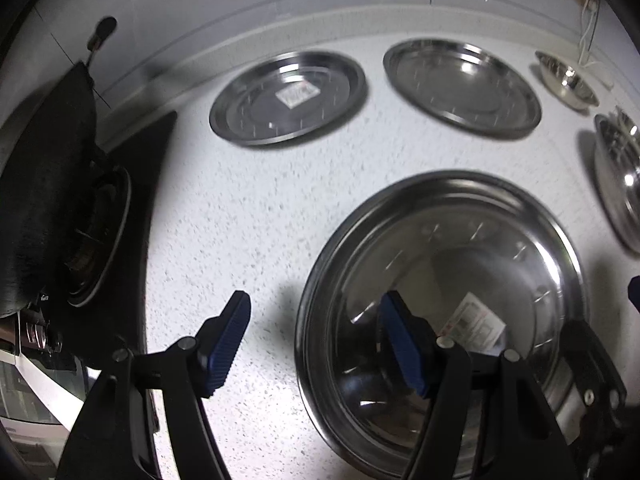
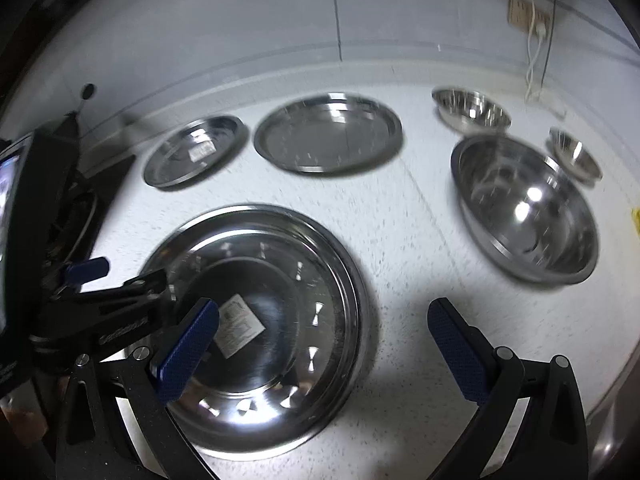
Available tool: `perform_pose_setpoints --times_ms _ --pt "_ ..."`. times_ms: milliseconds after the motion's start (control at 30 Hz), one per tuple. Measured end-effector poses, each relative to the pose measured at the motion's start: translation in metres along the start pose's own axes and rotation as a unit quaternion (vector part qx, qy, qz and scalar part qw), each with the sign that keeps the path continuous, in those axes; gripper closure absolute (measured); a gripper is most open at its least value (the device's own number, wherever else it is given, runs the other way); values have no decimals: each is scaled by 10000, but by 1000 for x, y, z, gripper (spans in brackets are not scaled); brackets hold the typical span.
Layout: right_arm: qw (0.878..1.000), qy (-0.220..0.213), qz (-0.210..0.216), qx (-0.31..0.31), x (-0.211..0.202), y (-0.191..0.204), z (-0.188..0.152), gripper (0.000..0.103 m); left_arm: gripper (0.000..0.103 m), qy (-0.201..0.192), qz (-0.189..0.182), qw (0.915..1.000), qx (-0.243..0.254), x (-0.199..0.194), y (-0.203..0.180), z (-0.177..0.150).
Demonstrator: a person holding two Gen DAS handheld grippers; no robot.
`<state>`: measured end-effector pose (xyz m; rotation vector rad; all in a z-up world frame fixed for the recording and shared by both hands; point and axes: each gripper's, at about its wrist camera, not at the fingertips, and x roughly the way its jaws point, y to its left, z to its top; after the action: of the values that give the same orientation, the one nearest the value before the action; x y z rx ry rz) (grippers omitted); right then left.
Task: Organize plates and bowls
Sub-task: 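Close both grippers on the rim of the large labeled plate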
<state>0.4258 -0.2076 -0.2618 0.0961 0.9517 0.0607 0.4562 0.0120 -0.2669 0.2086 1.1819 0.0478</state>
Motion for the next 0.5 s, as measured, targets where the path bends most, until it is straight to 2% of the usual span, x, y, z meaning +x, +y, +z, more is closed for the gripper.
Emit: perform_pose_setpoints --times_ms 33,67,133,167,200,233,367,500 --pt "9999 107 11 59 7 -3 0 1 38 73 -23 10000 21 3 1 0" --pt "9997 224 48 120 15 -6 1 6 41 145 -45 9999 50 6 0 0" --pt "9987 451 96 207 29 -10 1 27 74 355 -108 9992 115 13 -1 -1" --pt "9982 531 102 245 33 -11 0 48 77 413 -72 9990 131 16 0 -1" --pt "9976 621 100 293 37 -12 0 63 81 378 -142 9992 82 16 3 -1" --pt "9967 741 -2 341 43 -13 -1 66 82 414 -161 9990 70 16 5 1" --pt "9958 849 -236 265 43 -16 -1 88 86 457 -285 9985 -85 16 13 3" --pt "9945 1002 -198 245 42 -19 2 89 86 525 -289 9981 -156 17 15 5"
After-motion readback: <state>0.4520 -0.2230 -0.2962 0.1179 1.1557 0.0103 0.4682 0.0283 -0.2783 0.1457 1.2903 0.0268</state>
